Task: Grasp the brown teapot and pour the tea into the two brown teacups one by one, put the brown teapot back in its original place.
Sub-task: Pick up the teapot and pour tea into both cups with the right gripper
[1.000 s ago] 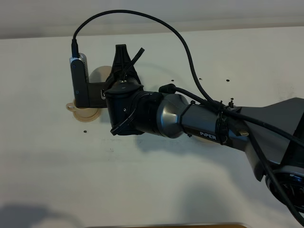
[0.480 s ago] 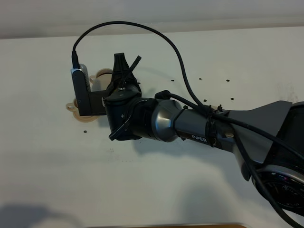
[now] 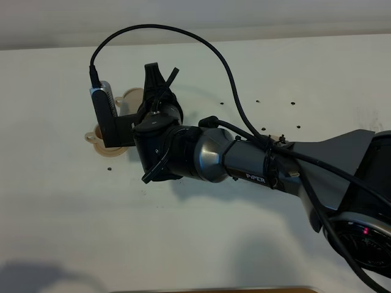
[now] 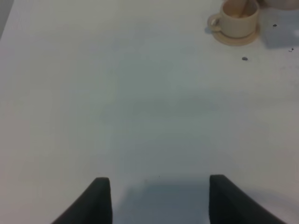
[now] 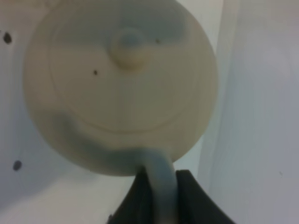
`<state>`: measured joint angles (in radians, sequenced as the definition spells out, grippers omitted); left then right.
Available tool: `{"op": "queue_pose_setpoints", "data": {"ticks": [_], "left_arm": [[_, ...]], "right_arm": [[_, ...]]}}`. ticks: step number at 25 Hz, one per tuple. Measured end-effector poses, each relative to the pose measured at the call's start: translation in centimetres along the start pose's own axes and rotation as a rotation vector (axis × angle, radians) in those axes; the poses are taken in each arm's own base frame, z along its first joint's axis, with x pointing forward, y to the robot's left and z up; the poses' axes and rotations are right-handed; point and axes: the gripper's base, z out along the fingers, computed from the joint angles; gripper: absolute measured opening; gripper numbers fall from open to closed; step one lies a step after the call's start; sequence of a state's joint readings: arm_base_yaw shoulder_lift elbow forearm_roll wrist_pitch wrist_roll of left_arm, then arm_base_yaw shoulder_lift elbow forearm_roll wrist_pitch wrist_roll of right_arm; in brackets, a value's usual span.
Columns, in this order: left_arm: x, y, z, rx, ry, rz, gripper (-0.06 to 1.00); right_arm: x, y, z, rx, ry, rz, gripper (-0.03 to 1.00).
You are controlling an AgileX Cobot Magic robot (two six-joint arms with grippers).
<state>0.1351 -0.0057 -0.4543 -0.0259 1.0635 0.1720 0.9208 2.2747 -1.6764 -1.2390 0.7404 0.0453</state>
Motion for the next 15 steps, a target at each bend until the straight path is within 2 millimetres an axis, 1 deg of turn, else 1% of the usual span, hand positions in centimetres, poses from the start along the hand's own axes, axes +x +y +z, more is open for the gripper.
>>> {"op": "queue_pose_setpoints", "data": {"ticks": [9, 15], "left_arm": [[0.0, 0.0, 0.0, 0.0, 0.0, 0.0, 0.53], [0.0, 0.0, 0.0, 0.0, 0.0, 0.0, 0.53]], "right_arm": [[-0.77, 0.24, -0.62, 0.012, -0.013, -0.022, 0.08], [-0.64, 0.09, -0.62, 0.028, 0.002, -0.038, 0.08]]}}
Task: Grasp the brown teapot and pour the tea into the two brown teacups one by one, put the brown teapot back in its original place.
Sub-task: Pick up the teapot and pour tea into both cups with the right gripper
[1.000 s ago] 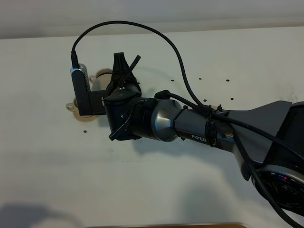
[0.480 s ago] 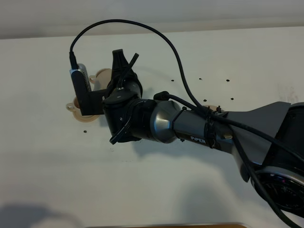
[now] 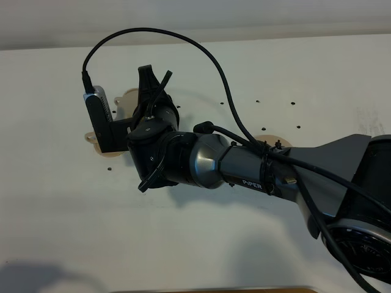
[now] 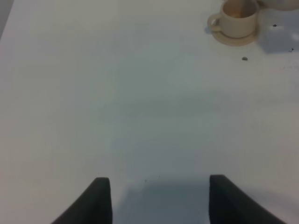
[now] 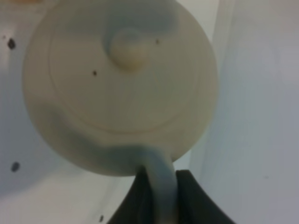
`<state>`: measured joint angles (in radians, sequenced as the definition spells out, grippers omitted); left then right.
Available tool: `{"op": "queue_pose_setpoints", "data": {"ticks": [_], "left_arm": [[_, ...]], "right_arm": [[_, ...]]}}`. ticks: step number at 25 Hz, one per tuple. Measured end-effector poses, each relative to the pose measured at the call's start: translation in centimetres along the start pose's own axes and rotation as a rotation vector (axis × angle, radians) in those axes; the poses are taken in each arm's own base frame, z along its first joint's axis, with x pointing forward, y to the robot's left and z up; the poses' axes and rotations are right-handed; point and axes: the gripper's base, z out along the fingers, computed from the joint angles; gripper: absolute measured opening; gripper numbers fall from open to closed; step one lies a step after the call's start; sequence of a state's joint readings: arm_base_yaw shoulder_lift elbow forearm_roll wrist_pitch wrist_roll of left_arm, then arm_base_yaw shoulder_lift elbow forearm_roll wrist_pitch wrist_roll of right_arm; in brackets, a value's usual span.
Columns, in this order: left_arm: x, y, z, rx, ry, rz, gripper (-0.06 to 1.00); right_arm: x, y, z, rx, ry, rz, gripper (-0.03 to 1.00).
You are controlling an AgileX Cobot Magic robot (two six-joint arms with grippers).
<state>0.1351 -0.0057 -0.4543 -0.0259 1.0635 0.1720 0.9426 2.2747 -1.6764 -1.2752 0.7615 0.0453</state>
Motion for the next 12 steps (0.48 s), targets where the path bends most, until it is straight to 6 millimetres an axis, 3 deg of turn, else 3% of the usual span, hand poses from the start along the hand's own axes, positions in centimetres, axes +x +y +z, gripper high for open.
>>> {"op": "queue_pose_setpoints", "data": {"ticks": [12], "left_arm": [[0.0, 0.0, 0.0, 0.0, 0.0, 0.0, 0.52]], "right_arm": [[-0.42, -0.16, -0.39, 0.038, -0.003, -0.041, 0.08]]}}
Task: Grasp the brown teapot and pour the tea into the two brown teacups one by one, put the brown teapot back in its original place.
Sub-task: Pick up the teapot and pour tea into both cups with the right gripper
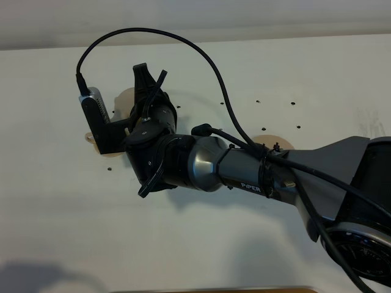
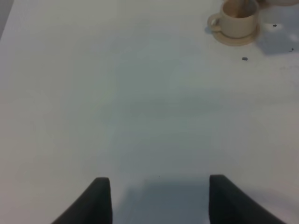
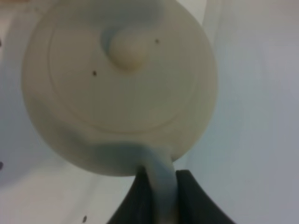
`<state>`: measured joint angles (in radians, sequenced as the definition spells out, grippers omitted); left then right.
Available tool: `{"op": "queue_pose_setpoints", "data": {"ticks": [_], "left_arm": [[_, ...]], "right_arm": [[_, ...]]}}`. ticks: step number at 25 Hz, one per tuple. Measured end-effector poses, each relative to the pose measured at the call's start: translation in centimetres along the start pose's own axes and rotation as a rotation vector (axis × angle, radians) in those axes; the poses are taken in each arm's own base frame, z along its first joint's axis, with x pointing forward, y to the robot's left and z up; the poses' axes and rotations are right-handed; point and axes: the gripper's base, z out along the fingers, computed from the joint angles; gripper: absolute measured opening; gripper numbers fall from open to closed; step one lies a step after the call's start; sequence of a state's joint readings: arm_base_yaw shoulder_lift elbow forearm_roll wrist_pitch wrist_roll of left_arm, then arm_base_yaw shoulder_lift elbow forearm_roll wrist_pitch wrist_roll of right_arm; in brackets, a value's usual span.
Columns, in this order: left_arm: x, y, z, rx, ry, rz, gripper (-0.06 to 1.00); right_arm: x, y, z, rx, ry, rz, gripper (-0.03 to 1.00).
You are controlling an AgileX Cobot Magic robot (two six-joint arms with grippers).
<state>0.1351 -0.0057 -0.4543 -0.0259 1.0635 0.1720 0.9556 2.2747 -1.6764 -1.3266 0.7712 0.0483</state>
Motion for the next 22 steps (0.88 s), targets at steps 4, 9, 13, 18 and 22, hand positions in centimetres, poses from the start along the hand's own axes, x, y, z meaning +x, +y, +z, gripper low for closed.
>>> {"op": "queue_pose_setpoints", "data": {"ticks": [4, 9, 13, 18, 22], "left_arm": [[0.0, 0.0, 0.0, 0.0, 0.0, 0.0, 0.52], [0.0, 0.0, 0.0, 0.0, 0.0, 0.0, 0.52], [0.0, 0.0, 0.0, 0.0, 0.0, 0.0, 0.52], [0.0, 0.0, 0.0, 0.0, 0.0, 0.0, 0.52], [0.0, 0.0, 0.0, 0.0, 0.0, 0.0, 0.52]], "right_arm": [[-0.2, 0.0, -0.15, 0.007, -0.006, -0.009, 0.08], [-0.2, -0.07, -0.15, 0.014, -0.006, -0.016, 0.08], [-0.25, -0.17, -0.18, 0.027, -0.007, -0.029, 0.08], [-0.64, -0.14, -0.49, 0.037, -0.017, -0.043, 0.08], [-0.64, -0.17, -0.49, 0.04, -0.017, -0.051, 0.08]]}}
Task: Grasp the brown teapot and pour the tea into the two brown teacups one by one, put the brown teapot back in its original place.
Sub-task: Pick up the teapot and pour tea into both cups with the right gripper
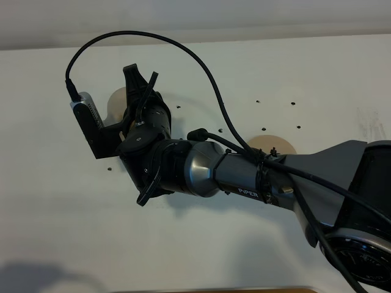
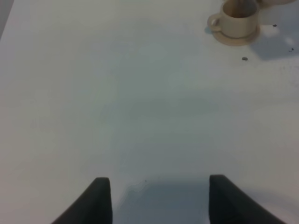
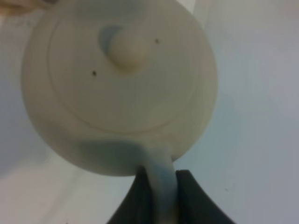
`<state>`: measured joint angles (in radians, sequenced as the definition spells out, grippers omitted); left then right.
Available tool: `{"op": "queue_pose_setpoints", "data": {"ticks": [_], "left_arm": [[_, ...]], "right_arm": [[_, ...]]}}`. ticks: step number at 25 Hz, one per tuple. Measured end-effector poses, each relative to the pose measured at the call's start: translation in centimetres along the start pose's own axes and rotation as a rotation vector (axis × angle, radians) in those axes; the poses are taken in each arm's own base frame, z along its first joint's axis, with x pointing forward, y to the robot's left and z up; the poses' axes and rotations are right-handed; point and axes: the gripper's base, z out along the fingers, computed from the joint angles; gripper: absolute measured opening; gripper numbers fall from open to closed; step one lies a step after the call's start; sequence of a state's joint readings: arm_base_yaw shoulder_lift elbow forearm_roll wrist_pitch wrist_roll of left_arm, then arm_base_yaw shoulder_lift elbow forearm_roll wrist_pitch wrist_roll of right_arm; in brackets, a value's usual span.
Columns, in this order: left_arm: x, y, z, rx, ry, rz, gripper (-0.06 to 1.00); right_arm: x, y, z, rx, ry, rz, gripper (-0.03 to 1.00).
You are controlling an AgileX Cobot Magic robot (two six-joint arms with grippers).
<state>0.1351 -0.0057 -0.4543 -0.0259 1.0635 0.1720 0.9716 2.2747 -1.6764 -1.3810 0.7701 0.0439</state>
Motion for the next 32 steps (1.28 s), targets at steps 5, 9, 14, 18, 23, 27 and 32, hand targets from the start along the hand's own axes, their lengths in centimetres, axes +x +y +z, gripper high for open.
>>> {"op": "queue_pose_setpoints", "data": {"ticks": [5, 9, 14, 18, 23, 27, 32], "left_arm": [[0.0, 0.0, 0.0, 0.0, 0.0, 0.0, 0.52], [0.0, 0.0, 0.0, 0.0, 0.0, 0.0, 0.52], [0.0, 0.0, 0.0, 0.0, 0.0, 0.0, 0.53], [0.0, 0.0, 0.0, 0.0, 0.0, 0.0, 0.53], [0.0, 0.0, 0.0, 0.0, 0.0, 0.0, 0.53], [0.0, 0.0, 0.0, 0.0, 0.0, 0.0, 0.53], [0.0, 0.0, 0.0, 0.0, 0.0, 0.0, 0.53]], "right_arm": [[0.0, 0.0, 0.0, 0.0, 0.0, -0.024, 0.08], [-0.01, 0.0, 0.0, 0.0, -0.001, -0.033, 0.08], [-0.01, 0.0, 0.0, 0.0, -0.001, -0.044, 0.08], [-0.03, 0.0, 0.0, 0.0, -0.003, -0.071, 0.08], [-0.04, -0.05, 0.0, 0.005, -0.004, -0.086, 0.08], [-0.04, -0.12, 0.0, 0.013, -0.004, -0.095, 0.08], [-0.04, -0.21, 0.0, 0.023, -0.004, -0.105, 0.08]]}}
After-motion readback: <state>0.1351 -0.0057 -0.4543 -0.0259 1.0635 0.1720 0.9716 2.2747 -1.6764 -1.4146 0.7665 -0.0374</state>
